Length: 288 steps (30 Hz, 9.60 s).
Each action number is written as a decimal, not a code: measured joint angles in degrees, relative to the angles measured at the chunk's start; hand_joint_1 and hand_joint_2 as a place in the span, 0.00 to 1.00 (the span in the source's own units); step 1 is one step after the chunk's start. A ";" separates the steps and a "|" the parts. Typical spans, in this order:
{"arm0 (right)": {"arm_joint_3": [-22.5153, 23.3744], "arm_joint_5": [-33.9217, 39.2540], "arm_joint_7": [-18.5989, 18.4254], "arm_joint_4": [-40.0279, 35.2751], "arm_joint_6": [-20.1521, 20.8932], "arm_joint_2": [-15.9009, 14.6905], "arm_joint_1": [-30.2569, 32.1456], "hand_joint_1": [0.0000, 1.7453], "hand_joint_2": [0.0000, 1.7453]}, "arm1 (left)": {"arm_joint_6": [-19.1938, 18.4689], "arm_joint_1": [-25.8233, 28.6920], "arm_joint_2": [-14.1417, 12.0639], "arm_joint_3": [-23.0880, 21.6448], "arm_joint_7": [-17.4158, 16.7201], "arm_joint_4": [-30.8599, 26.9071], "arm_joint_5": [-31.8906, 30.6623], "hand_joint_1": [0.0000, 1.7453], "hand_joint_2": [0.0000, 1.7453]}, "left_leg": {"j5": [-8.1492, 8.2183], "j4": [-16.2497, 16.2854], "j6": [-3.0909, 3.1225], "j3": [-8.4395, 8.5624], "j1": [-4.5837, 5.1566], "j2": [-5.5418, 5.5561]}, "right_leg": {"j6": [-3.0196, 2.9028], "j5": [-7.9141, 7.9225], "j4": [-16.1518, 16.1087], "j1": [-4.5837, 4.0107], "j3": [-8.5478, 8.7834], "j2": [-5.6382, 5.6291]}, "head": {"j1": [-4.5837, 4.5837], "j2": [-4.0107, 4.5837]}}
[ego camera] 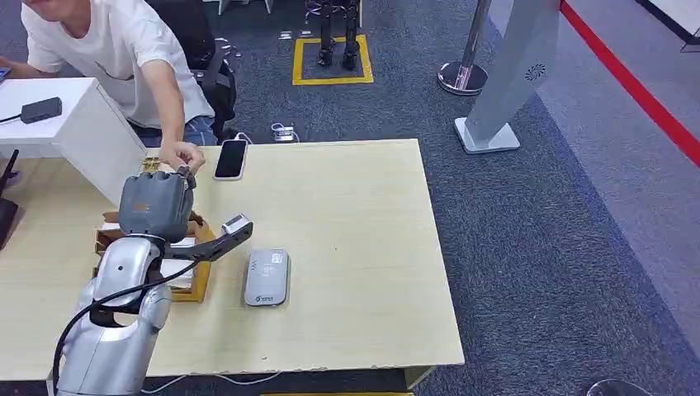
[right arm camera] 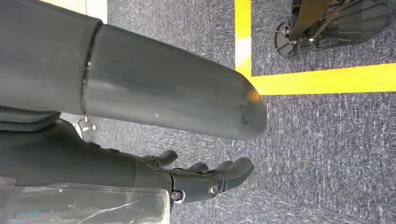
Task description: Pass the card to the sensor for recognition and then transmit it.
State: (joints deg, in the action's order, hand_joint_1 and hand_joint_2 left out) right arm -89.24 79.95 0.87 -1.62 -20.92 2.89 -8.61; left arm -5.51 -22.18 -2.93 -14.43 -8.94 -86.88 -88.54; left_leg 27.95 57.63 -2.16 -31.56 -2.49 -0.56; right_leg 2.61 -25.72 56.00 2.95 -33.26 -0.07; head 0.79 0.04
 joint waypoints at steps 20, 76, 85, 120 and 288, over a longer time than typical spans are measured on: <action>0.00 -0.24 -0.13 -0.02 0.04 -0.02 0.00 0.00 0.00 | 0.17 -0.03 0.07 -0.90 -0.98 -0.07 0.00 0.00 1.00 | 0.00 0.00 0.00 0.00 0.00 0.00 | 0.00 0.00 0.00 0.00 0.00 0.00 | 0.00 0.00; 0.00 -0.59 -0.42 -0.07 0.02 -0.02 -0.04 0.00 0.00 | -1.36 -1.00 0.42 -1.07 -0.09 -0.07 0.00 1.00 1.00 | 0.00 0.00 0.00 0.00 0.00 0.00 | 0.00 0.00 0.00 0.00 0.00 0.00 | 0.00 0.00; 0.00 -0.50 -0.44 -0.07 0.02 -0.02 -0.04 0.00 0.00 | -1.51 -1.00 0.42 -1.07 -0.09 -0.07 0.00 1.00 1.00 | 0.00 0.00 0.00 0.00 0.00 0.00 | 0.00 0.00 0.00 0.00 0.01 0.00 | 0.00 0.00; 0.00 -1.31 -1.14 -0.07 -0.07 -0.02 -0.10 0.00 0.00 | 7.60 9.37 7.89 -6.86 5.62 -0.07 0.00 1.00 1.00 | 0.03 0.00 0.02 -0.03 0.02 0.00 | 0.01 -0.01 -0.01 0.02 0.01 0.01 | -0.02 0.00; -0.05 -4.06 -1.29 -0.55 1.11 -0.02 -0.35 0.00 0.00 | 12.57 13.72 8.09 -7.08 0.81 13.31 0.00 1.00 1.00 | -0.01 0.00 0.04 -0.02 0.02 0.05 | 0.02 0.00 -0.01 0.02 0.02 0.05 | 0.00 0.00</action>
State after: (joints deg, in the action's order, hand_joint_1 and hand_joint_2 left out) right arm -89.29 75.89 -0.42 -2.16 -19.80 2.86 -8.96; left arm 7.06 -8.46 5.16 -21.51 -8.13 -73.57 -88.54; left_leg 27.94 57.63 -2.13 -31.58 -2.47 -0.51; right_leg 2.63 -25.73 56.00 2.98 -33.24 -0.02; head 0.79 0.04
